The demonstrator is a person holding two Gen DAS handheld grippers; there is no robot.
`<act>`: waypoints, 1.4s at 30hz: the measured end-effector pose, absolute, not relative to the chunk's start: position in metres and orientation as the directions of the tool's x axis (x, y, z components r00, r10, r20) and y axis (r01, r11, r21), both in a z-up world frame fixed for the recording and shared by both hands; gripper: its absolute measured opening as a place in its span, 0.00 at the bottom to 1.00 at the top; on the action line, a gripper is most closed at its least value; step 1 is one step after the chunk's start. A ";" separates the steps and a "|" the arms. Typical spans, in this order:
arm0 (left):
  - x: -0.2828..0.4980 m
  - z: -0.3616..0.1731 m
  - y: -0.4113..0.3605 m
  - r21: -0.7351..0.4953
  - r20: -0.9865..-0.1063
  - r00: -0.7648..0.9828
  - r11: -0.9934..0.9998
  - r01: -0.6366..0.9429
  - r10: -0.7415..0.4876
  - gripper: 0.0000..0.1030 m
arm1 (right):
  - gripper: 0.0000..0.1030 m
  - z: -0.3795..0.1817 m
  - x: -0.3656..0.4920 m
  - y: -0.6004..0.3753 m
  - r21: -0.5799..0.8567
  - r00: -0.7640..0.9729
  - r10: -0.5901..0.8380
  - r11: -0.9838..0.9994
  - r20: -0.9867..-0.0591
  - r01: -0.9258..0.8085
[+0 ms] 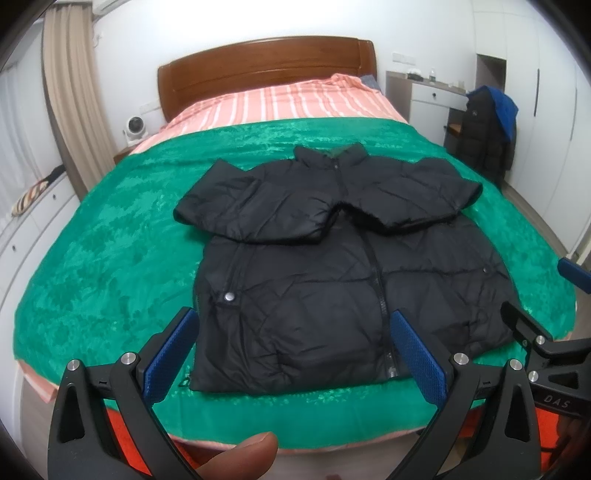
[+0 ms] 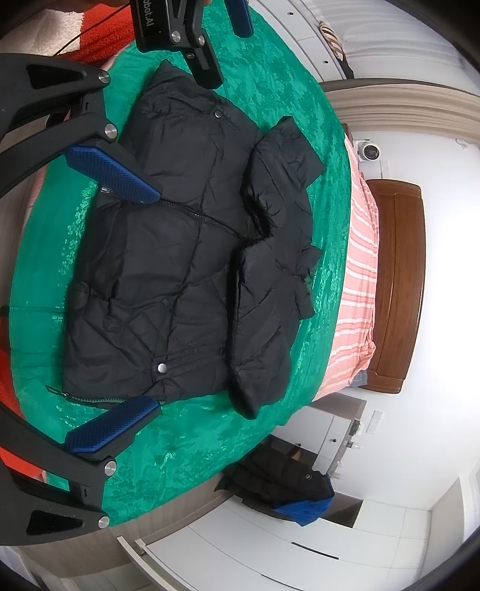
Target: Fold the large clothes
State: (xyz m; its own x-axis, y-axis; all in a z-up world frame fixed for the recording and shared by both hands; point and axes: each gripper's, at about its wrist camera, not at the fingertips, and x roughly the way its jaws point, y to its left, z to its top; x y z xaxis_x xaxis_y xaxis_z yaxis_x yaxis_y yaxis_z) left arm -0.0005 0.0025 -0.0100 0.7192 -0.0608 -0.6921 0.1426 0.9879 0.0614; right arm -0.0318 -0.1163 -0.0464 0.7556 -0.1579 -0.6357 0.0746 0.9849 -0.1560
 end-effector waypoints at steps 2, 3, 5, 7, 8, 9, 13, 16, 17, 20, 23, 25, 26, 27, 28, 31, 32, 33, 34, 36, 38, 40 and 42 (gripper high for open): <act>0.000 -0.012 0.003 0.063 -0.695 0.716 0.988 0.142 -0.059 1.00 | 1.00 -0.048 -0.031 -0.116 -0.156 0.753 -0.158 0.985 -0.639 0.075; 0.001 -0.012 0.003 0.063 -0.697 0.715 0.988 0.141 -0.058 1.00 | 1.00 -0.048 -0.031 -0.117 -0.155 0.752 -0.158 0.985 -0.640 0.075; 0.002 -0.013 0.002 0.063 -0.699 0.713 0.988 0.140 -0.057 1.00 | 1.00 -0.049 -0.030 -0.117 -0.153 0.751 -0.156 0.985 -0.642 0.074; 0.002 -0.014 0.003 0.063 -0.700 0.712 0.988 0.140 -0.056 1.00 | 1.00 -0.049 -0.030 -0.116 -0.154 0.751 -0.156 0.985 -0.642 0.072; 0.003 -0.015 0.003 0.063 -0.701 0.711 0.988 0.141 -0.056 1.00 | 1.00 -0.050 -0.030 -0.116 -0.155 0.751 -0.155 0.985 -0.642 0.071; 0.003 -0.016 0.003 0.064 -0.702 0.710 0.988 0.141 -0.056 1.00 | 1.00 -0.051 -0.030 -0.117 -0.152 0.752 -0.151 0.986 -0.642 0.068; 0.018 -0.026 0.019 0.068 -0.724 0.689 0.990 0.125 -0.037 1.00 | 1.00 -0.056 -0.026 -0.139 -0.075 0.745 -0.091 0.996 -0.661 0.055; 0.047 -0.047 0.069 -0.041 -0.788 0.613 0.998 0.042 -0.058 1.00 | 1.00 -0.067 -0.025 -0.198 0.064 0.739 -0.075 0.985 -0.670 0.159; 0.056 -0.057 0.084 -0.086 -0.807 0.584 0.996 0.025 -0.084 1.00 | 1.00 -0.072 -0.025 -0.214 0.100 0.737 -0.074 0.977 -0.672 0.189; 0.080 -0.098 0.129 -0.177 -0.859 0.490 0.984 -0.009 -0.150 1.00 | 1.00 -0.107 -0.021 -0.266 0.198 0.692 -0.045 0.943 -0.721 0.268; 0.095 -0.141 0.144 -0.167 -0.896 0.416 0.986 0.012 -0.157 1.00 | 1.00 -0.145 -0.013 -0.283 0.235 0.626 0.023 0.937 -0.779 0.258; 0.098 -0.160 0.144 -0.177 -0.907 0.384 0.984 0.027 -0.173 0.99 | 1.00 -0.166 -0.010 -0.285 0.250 0.604 0.052 0.936 -0.795 0.248; 0.098 -0.166 0.142 -0.200 -0.905 0.375 0.979 0.044 -0.202 0.99 | 1.00 -0.177 -0.009 -0.284 0.277 0.606 0.080 0.930 -0.792 0.239; 0.098 -0.170 0.140 -0.213 -0.900 0.377 0.975 0.057 -0.219 0.99 | 1.00 -0.181 -0.009 -0.284 0.288 0.614 0.090 0.929 -0.784 0.232; 0.096 -0.171 0.137 -0.205 -0.893 0.395 0.976 0.068 -0.215 0.99 | 1.00 -0.184 -0.008 -0.282 0.296 0.626 0.099 0.930 -0.773 0.219; 0.090 -0.167 0.130 -0.233 -0.878 0.405 0.967 0.103 -0.255 0.44 | 1.00 -0.195 0.002 -0.279 0.278 0.597 0.091 0.933 -0.797 0.228; 0.089 -0.165 0.126 -0.240 -0.880 0.395 0.965 0.110 -0.264 0.28 | 1.00 -0.196 0.003 -0.280 0.301 0.592 0.112 0.926 -0.798 0.230; 0.087 -0.163 0.124 -0.218 -0.881 0.405 0.970 0.109 -0.244 0.23 | 0.86 -0.195 0.003 -0.281 0.322 0.592 0.130 0.918 -0.795 0.230; 0.085 -0.159 0.121 -0.199 -0.883 0.409 0.973 0.116 -0.230 0.18 | 0.56 -0.192 0.002 -0.280 0.341 0.601 0.151 0.915 -0.785 0.216; 0.077 -0.152 0.113 -0.154 -0.887 0.417 0.978 0.141 -0.199 0.15 | 0.41 -0.186 -0.002 -0.280 0.315 0.610 0.129 0.926 -0.782 0.208; 0.064 -0.143 0.107 -0.120 -0.888 0.423 0.979 0.166 -0.180 0.15 | 0.31 -0.177 -0.010 -0.277 0.279 0.619 0.101 0.940 -0.779 0.198; 0.053 -0.137 0.105 -0.114 -0.895 0.410 0.978 0.176 -0.178 0.15 | 0.29 -0.169 -0.017 -0.274 0.257 0.617 0.083 0.946 -0.782 0.198; 0.044 -0.133 0.106 -0.108 -0.901 0.396 0.977 0.185 -0.175 0.15 | 0.29 -0.167 -0.022 -0.276 0.254 0.612 0.078 0.945 -0.787 0.206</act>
State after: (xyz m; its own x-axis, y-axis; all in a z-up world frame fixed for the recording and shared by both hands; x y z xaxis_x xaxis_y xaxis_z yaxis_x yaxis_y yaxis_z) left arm 0.0438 0.1061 -0.1330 0.3963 -0.1747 -0.9014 0.1851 0.9768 -0.1079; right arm -0.0223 -0.2756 -0.1666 0.6117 0.0778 -0.7872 0.2061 0.9451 0.2536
